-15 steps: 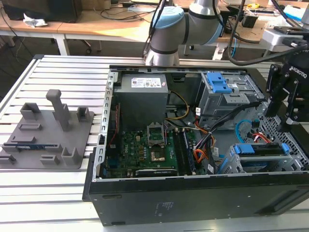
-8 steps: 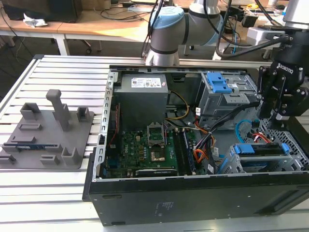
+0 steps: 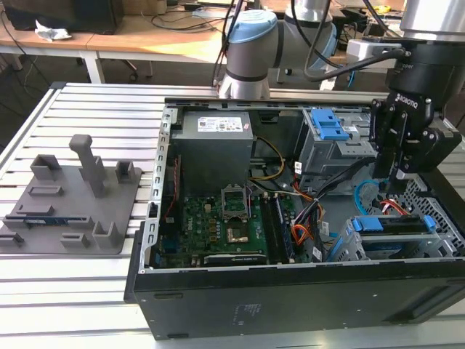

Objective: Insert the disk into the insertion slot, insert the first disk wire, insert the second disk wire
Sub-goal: 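Insert the second disk wire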

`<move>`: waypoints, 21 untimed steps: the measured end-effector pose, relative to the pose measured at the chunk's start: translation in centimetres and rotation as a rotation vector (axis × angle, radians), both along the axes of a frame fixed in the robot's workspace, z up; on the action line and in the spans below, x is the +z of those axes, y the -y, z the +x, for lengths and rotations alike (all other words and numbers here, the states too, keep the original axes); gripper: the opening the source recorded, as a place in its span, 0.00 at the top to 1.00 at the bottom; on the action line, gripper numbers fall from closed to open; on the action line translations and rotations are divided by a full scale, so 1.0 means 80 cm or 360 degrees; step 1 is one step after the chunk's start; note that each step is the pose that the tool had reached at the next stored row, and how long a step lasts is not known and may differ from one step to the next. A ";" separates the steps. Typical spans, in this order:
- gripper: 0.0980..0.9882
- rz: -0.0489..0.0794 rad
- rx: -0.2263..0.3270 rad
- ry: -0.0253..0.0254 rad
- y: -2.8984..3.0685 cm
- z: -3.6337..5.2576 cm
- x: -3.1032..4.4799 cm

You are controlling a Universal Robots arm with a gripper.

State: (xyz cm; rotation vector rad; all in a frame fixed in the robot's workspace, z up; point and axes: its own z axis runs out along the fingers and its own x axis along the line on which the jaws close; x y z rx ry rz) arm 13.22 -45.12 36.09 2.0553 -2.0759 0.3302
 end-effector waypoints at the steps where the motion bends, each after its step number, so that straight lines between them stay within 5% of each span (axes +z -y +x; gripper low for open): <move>1: 0.60 -0.0001 0.0005 0.00027 0.0000 0.000 0.0001; 6: 0.77 -0.0002 0.0036 0.00129 0.0000 -0.002 0.0000; 9: 0.77 -0.0004 0.0045 0.00147 0.0000 -0.004 0.0001; 13: 0.77 -0.0013 0.0052 0.00304 -0.0001 -0.005 -0.0002; 21: 0.77 -0.0017 0.0052 0.00314 -0.0002 -0.006 -0.0028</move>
